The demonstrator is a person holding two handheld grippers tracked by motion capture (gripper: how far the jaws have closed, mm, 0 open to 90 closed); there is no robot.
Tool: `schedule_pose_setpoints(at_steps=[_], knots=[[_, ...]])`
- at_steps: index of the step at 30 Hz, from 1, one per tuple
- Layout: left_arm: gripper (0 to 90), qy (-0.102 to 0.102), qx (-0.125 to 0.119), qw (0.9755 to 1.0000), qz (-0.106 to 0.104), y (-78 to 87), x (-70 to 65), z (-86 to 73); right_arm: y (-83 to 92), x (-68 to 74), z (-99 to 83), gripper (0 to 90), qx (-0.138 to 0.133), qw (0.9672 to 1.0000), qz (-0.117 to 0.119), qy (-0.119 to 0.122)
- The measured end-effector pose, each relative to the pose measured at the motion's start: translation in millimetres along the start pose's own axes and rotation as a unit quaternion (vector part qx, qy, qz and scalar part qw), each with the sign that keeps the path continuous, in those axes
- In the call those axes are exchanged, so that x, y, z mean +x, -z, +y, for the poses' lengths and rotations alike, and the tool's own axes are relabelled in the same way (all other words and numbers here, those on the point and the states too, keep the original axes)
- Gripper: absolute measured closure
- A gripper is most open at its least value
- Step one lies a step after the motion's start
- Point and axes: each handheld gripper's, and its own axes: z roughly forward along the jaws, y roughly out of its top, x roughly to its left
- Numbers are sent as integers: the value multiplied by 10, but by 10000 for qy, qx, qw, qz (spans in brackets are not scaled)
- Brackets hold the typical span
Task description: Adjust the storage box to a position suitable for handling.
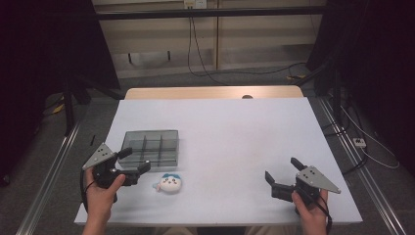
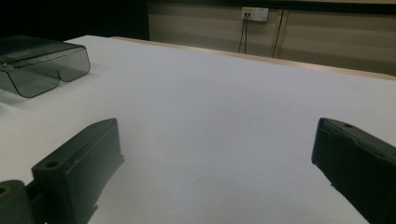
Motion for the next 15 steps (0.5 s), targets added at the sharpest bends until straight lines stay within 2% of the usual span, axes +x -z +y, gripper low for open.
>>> schedule_pose_setpoints(at_steps=[11, 15], knots=[[135, 119, 13, 9991, 398, 145, 254, 104, -2, 7, 8, 12, -8, 10000, -25, 40], [192, 63, 57, 9988, 490, 167, 314, 119, -14, 13, 8, 12, 10, 10000, -19, 45]])
